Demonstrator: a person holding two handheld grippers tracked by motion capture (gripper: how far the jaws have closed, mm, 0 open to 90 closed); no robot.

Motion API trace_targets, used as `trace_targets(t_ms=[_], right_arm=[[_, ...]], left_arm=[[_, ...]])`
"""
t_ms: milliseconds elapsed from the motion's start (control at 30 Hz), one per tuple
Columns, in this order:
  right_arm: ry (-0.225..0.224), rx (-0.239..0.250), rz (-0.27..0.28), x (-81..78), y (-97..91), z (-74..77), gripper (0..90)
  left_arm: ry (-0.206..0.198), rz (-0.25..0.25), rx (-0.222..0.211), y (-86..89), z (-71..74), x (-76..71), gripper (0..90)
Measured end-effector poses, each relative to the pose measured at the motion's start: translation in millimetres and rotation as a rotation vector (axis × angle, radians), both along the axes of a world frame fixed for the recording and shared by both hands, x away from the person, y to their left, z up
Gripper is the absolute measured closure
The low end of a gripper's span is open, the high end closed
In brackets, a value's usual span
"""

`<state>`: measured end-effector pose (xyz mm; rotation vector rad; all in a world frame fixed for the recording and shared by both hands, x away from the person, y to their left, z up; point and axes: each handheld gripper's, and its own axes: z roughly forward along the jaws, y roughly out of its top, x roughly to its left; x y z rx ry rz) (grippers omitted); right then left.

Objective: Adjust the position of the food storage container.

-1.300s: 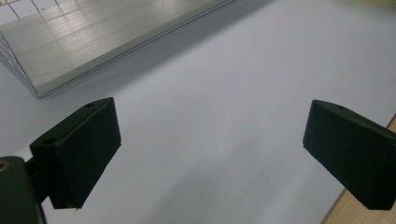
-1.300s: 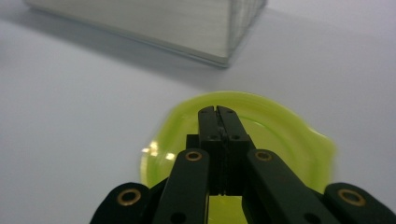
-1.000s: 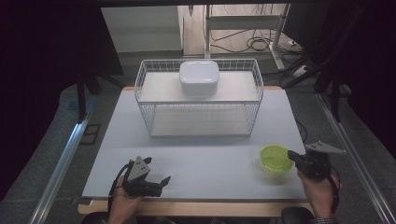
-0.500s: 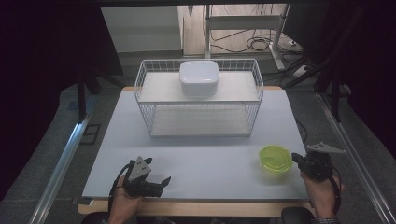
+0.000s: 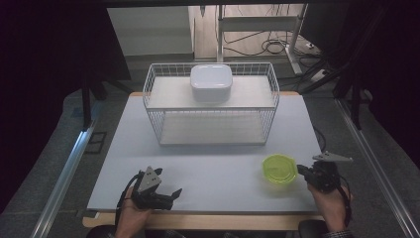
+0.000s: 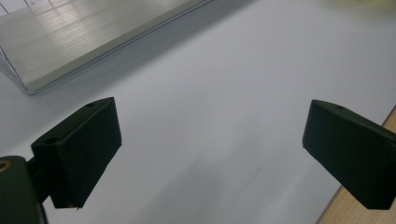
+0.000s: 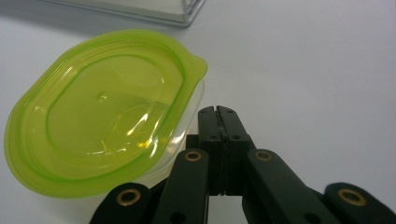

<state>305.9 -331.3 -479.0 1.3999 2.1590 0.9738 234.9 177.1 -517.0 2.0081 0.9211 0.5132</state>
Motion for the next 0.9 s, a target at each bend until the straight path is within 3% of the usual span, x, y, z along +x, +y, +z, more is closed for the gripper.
trace_targets(t_ms=[300,667,900], right_arm=[[0.033,-0.011,0.06,1.8,20.8,-5.1,89.6],[0.065,0.012,0.04,4.5,12.5,-9.7,89.5],[0.097,0.025,0.054,7.8,12.6,-15.7,89.4]], left_arm=[[0.003,-0.005,0.006,-1.2,-0.5,-0.1,4.2],[0.007,-0.012,0.012,-2.3,-1.6,0.3,4.3],[0.01,-0.016,0.021,-3.5,-2.3,0.4,4.3]])
